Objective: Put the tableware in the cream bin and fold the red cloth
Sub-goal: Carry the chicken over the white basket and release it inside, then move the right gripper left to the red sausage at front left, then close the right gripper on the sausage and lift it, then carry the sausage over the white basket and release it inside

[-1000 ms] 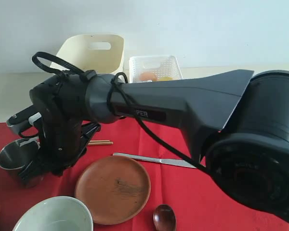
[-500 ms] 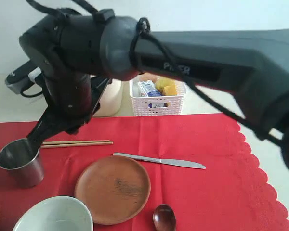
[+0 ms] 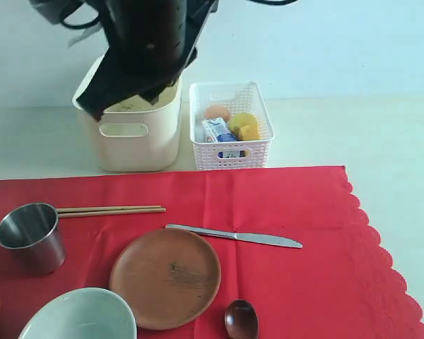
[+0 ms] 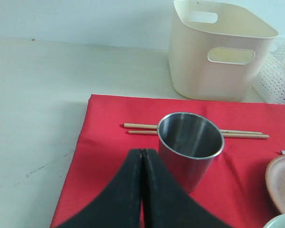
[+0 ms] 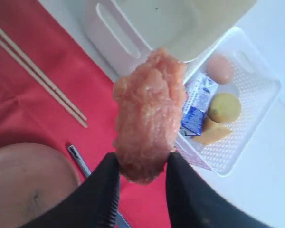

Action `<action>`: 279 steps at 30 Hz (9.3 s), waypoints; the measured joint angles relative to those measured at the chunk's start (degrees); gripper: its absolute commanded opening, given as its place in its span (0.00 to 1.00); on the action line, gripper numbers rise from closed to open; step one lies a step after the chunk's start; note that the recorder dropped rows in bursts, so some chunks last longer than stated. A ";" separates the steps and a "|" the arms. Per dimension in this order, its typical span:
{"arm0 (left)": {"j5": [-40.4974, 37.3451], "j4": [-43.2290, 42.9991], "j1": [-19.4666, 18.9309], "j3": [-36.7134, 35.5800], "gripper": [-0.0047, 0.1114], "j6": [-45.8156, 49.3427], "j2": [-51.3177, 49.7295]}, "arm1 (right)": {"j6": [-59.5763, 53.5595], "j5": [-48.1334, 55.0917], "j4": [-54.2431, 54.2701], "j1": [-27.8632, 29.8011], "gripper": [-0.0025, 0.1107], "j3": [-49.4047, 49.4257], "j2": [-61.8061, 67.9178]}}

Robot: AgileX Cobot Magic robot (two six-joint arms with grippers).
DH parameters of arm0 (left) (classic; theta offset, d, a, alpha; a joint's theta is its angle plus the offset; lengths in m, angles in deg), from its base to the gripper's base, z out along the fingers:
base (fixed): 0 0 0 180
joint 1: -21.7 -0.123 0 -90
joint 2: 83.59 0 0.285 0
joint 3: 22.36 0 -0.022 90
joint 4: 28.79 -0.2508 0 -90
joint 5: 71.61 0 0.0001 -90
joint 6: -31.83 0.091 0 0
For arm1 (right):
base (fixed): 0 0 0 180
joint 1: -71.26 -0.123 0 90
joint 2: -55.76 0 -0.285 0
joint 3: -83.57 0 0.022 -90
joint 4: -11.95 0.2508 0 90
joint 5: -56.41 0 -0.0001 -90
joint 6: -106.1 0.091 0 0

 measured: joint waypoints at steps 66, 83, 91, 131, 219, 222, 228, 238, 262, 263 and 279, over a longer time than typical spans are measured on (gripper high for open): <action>0.00 0.00 0.00 0.00 0.04 0.00 0.00 | -23.94 -26.83 41.35 34.35 0.70 0.00 19.51; 0.00 0.00 0.00 0.00 0.04 0.00 0.00 | -25.96 -6.06 47.93 30.52 0.66 0.00 5.75; 0.00 0.00 0.00 0.00 0.04 0.00 0.00 | -25.76 -3.87 44.95 17.38 0.66 0.00 5.16; -0.11 -0.48 0.00 0.00 0.04 0.00 0.00 | -17.28 -12.93 36.94 -12.99 0.66 0.00 17.08; -4.52 -0.48 -0.27 27.93 0.04 0.00 0.16 | -17.07 -35.02 37.82 -15.05 0.66 13.91 16.15; -4.52 -0.48 -0.27 29.52 0.04 0.00 0.30 | -15.64 -35.17 37.56 -15.05 0.66 11.77 18.29; -4.52 -0.48 -0.27 31.60 0.04 0.00 0.30 | -12.49 -35.17 36.85 -15.05 0.66 8.10 22.65; -4.52 -0.48 -0.06 31.66 0.04 0.00 0.30 | -9.59 -33.41 35.70 -15.05 0.40 4.07 26.99; -4.52 -0.48 0.06 31.66 0.04 0.00 0.30 | -8.04 -20.85 23.86 -9.98 0.02 2.71 6.03; -4.52 -0.48 0.06 31.66 0.04 0.00 0.30 | -8.04 -20.07 23.40 -8.75 0.02 2.71 5.06; -4.50 -0.48 0.06 18.19 0.04 0.00 0.12 | -11.61 -14.90 23.95 17.97 0.02 2.71 -2.10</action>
